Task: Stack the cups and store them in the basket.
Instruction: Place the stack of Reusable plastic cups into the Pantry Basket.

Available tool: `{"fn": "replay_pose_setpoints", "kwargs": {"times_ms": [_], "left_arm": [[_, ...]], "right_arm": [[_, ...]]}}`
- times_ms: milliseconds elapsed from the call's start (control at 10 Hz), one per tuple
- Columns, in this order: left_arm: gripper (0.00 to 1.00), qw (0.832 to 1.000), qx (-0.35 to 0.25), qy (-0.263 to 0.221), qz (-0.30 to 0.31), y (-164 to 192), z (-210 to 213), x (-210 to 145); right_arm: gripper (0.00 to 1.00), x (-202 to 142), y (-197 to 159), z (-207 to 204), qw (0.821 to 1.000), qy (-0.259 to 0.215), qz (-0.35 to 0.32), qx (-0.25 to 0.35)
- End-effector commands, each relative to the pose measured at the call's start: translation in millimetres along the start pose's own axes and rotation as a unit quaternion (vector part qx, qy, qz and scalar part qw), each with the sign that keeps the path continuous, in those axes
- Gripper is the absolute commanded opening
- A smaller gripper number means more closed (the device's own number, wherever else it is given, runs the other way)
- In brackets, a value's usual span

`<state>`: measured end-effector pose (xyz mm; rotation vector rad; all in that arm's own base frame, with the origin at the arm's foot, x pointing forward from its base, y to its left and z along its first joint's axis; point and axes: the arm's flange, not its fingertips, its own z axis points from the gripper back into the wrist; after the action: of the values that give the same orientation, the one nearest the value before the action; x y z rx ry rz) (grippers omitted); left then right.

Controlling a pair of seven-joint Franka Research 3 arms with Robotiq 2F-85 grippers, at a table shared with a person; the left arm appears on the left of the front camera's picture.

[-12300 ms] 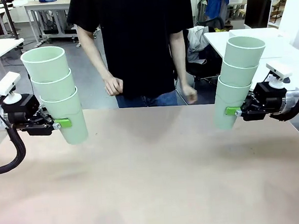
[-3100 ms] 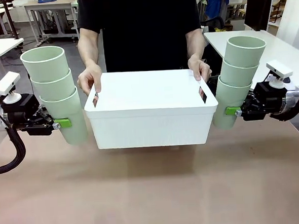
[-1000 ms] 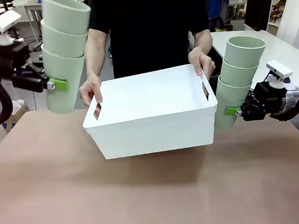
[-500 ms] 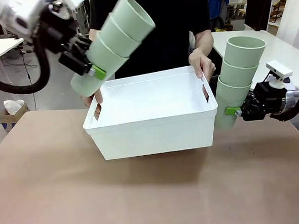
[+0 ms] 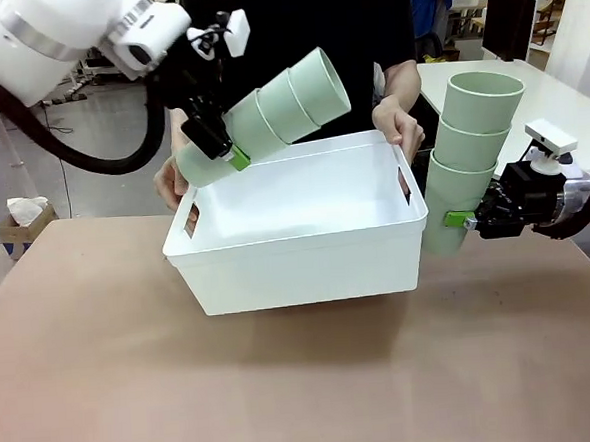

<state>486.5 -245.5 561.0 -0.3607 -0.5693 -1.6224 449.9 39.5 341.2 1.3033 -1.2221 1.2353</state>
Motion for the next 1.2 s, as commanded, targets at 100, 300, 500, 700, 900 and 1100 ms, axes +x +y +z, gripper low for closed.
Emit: {"fn": "replay_pose_setpoints", "kwargs": {"times_ms": [100, 300, 500, 700, 900, 1100], "left_arm": [[0.87, 0.998, 0.007, 0.06, 0.005, 7.0, -22.2, 16.2], [0.87, 0.996, 0.0, 0.092, 0.008, 10.6, -47.9, 12.3], [0.87, 0.993, -0.002, 0.12, 0.014, 16.8, -77.0, 5.7], [0.87, 0.989, -0.002, 0.145, 0.014, 21.8, -102.1, 3.3], [0.87, 0.985, 0.008, 0.169, 0.015, 28.6, -123.3, -2.3], [0.87, 0.984, 0.016, 0.178, 0.02, 32.6, -135.2, -6.5]], "right_arm": [[0.85, 4.6, 0.1, -2.1, 1.0, 0.0, 0.005, 0.002], [0.85, 4.6, 0.1, -2.1, 1.0, 0.0, 0.005, 0.002], [0.85, 4.6, 0.1, -2.1, 1.0, 0.0, 0.005, 0.002], [0.85, 4.6, 0.1, -2.1, 1.0, 0.0, 0.005, 0.002], [0.85, 4.6, 0.1, -2.1, 1.0, 0.0, 0.005, 0.002], [0.85, 4.6, 0.1, -2.1, 1.0, 0.0, 0.005, 0.002]]}}
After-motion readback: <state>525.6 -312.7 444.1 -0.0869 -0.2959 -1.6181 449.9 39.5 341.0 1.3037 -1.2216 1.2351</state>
